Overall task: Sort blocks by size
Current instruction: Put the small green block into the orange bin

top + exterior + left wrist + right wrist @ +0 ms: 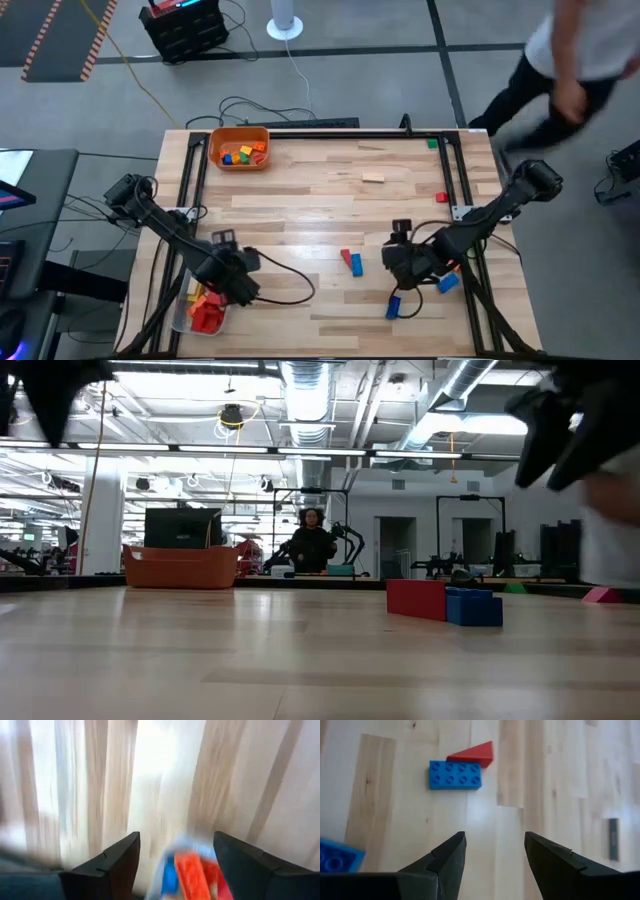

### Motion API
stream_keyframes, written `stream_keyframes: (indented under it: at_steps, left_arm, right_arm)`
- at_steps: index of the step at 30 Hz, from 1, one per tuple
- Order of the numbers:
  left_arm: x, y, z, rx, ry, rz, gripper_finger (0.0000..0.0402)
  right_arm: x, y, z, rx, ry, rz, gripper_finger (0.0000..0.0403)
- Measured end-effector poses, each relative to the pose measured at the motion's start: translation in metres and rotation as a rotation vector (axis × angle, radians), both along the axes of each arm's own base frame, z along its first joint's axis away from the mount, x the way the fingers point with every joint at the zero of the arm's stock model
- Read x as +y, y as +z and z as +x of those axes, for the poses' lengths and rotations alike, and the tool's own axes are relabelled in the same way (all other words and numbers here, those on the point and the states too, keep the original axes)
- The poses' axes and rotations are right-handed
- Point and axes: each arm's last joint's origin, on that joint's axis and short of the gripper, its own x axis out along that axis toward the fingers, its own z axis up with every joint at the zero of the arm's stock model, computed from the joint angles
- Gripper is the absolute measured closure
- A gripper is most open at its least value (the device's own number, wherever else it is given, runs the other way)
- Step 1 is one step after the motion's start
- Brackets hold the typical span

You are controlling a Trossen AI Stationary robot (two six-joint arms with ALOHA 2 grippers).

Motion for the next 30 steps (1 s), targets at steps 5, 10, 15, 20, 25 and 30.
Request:
stream_keyframes:
  at_steps: [5,10,15,20,25,30]
  left_arm:
    - [-0.007,0.004,0.019,-0.246,-0.119,0.053,0.0157]
    - [0.000,0.035,0.044,-0.471,-0.162,0.131,0.0157]
    - [0.021,0.055,0.063,-0.566,-0.169,0.268,0.0157]
    - [0.048,0.057,0.081,-0.576,-0.176,0.391,0.0157]
    - [0.072,0.054,0.098,-0.583,-0.224,0.461,0.0157]
    - [0.092,0.045,0.110,-0.595,-0.255,0.475,0.0157]
  right_arm:
    - [-0.010,0.021,-0.020,-0.064,-0.048,-0.014,0.0163]
    - [-0.020,0.039,-0.031,-0.160,-0.078,-0.001,0.0163]
    - [-0.030,0.047,-0.036,-0.181,-0.088,0.003,0.0163]
    - [-0.041,0.046,-0.038,-0.176,-0.089,-0.048,0.0163]
    - [-0.060,0.048,-0.041,-0.185,-0.125,-0.079,0.0163]
    - [-0.079,0.049,-0.044,-0.277,-0.136,-0.092,0.0163]
